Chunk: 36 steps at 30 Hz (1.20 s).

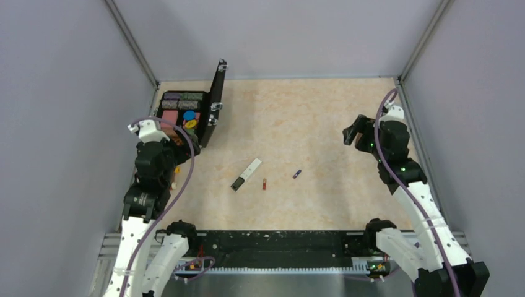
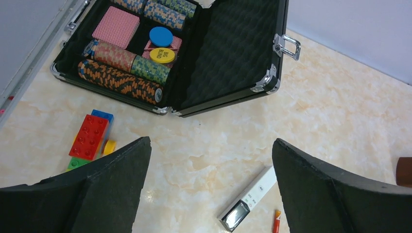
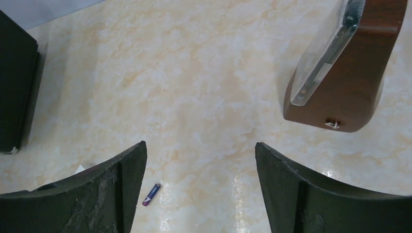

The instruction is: Load the batteries into the remote control

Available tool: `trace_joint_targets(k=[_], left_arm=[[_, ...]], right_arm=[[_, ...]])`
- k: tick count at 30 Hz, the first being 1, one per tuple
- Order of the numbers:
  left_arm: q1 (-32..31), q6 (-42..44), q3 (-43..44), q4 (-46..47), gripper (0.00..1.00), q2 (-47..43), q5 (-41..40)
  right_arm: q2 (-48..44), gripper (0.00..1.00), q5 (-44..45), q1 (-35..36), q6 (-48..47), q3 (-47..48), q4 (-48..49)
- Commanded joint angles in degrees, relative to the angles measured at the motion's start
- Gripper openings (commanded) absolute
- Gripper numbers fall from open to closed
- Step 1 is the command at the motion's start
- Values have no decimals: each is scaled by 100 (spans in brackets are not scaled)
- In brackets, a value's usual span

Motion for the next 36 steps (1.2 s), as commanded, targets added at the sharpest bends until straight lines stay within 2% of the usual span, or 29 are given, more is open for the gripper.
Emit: trace_joint_targets(k=[1, 6, 9, 13, 17, 22, 25, 32, 36], left_arm=[[25, 26, -94, 508, 99, -184, -48], [25, 95, -227, 667, 99, -407, 430], [25, 398, -488, 889, 99, -382, 1301], [25, 574, -590, 734, 91, 134, 2465], [-210, 133, -732, 605, 84, 726, 2871], [-1574, -249, -1094, 935, 83, 1001, 1802], [-2131, -366, -1251, 1034, 82, 1256, 1137], [-3086, -116, -1462, 1661, 82, 2227, -116], [-3204, 69, -1255, 1797, 83, 3049, -376]], right_arm=[[276, 82, -369, -25, -98, 46, 345], [648, 82, -1197, -24, -200, 148, 369], [777, 81, -1601, -22, -50, 74, 532], [874, 77, -1746, 100, 229, -82, 672], [898, 75, -1746, 339, 435, -274, 704], [766, 73, -1753, 396, 683, -617, 772], [695, 73, -1778, 395, 766, -748, 769], [576, 73, -1946, 408, 888, -913, 775], [536, 74, -2039, 405, 955, -946, 770]])
